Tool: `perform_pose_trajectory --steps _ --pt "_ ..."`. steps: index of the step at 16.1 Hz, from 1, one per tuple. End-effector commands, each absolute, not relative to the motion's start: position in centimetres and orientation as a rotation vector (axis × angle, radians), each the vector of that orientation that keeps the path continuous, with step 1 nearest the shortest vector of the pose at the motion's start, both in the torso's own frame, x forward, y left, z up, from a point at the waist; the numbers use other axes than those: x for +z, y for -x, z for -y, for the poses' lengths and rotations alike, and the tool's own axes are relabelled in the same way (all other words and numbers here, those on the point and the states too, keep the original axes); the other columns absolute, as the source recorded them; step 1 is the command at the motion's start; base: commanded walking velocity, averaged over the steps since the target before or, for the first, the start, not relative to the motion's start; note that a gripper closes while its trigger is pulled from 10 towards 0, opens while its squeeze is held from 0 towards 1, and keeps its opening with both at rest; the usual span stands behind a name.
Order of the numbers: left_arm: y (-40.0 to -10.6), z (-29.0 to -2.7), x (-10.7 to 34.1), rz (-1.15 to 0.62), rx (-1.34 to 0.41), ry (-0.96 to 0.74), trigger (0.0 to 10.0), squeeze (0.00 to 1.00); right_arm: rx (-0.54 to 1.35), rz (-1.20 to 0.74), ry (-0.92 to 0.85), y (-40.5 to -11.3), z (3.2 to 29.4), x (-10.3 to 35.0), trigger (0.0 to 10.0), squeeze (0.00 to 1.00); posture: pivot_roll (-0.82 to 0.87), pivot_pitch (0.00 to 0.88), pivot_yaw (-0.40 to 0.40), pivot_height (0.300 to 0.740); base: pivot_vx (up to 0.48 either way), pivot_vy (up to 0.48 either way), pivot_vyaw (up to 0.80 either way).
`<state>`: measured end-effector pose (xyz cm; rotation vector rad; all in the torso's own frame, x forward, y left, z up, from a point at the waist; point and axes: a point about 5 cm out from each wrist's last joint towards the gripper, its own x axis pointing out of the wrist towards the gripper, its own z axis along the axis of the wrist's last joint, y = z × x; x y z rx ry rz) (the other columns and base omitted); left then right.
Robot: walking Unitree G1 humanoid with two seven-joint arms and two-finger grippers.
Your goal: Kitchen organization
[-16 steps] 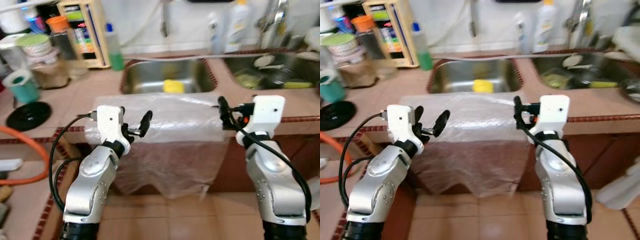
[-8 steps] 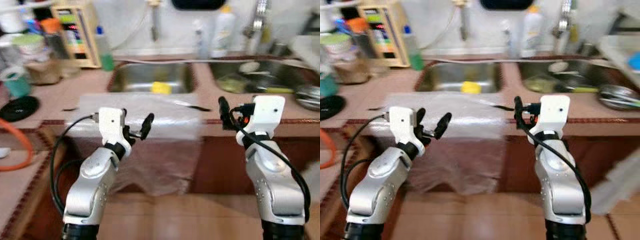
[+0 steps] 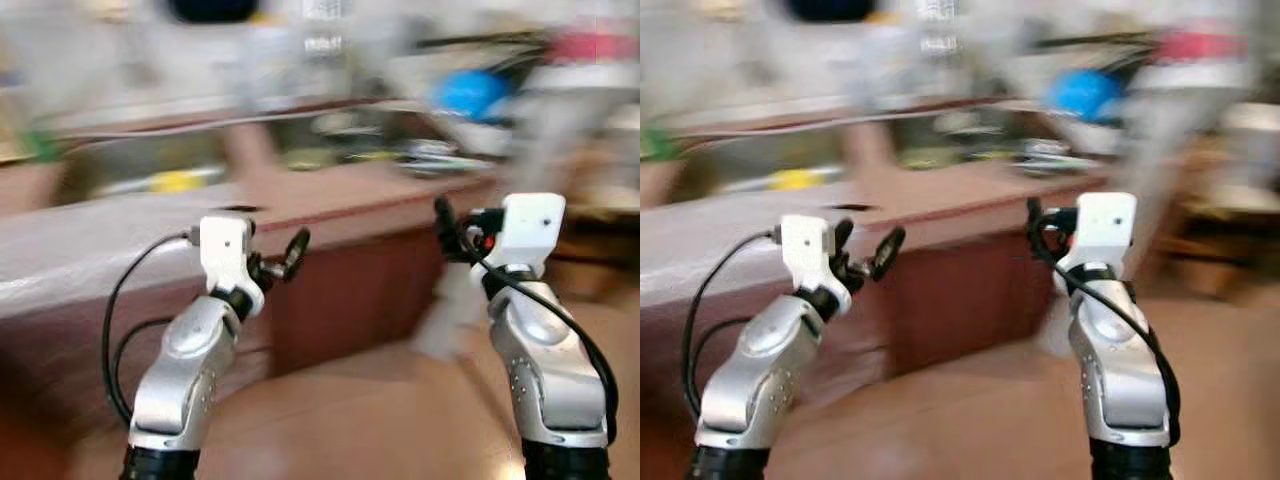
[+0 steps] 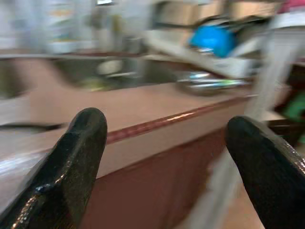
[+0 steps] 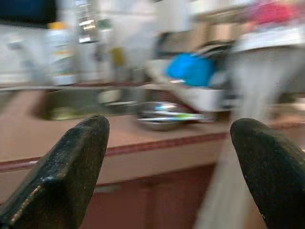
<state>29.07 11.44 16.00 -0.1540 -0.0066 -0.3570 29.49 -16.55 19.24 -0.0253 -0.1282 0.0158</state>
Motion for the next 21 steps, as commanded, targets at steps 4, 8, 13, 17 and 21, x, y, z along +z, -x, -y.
perform_pose_trajectory --steps 4,8,13,17,21 --pt "-29.11 -12.31 15.92 0.006 -0.333 0.13 10.0 0.0 0.052 0.147 0.015 -29.47 15.5 19.61 10.0 0.0 0.04 0.0 0.072 0.74 0.0 -0.462 -0.63" --pt "-29.18 -12.59 15.83 0.01 -0.306 0.137 10.0 0.0 0.056 0.142 0.014 -29.45 15.46 19.39 10.0 0.0 0.04 0.0 0.071 0.74 0.0 -0.099 0.0" --pt "-29.34 -13.06 15.57 0.004 -0.263 0.141 10.0 0.0 0.069 0.137 0.01 -29.16 15.37 19.09 10.0 0.0 0.04 0.0 0.078 0.74 0.0 0.0 0.0" --pt "-29.44 -12.78 15.87 0.022 -0.282 0.154 10.0 0.0 0.072 0.141 0.01 -29.05 15.32 19.12 10.0 0.0 0.04 0.0 0.083 0.74 0.0 0.0 0.0" --pt "-29.32 -12.6 15.83 0.021 -0.295 0.162 10.0 0.0 0.07 0.138 0.007 -28.94 15.28 19.0 10.0 0.0 0.03 0.0 0.086 0.74 0.319 0.0 0.0"
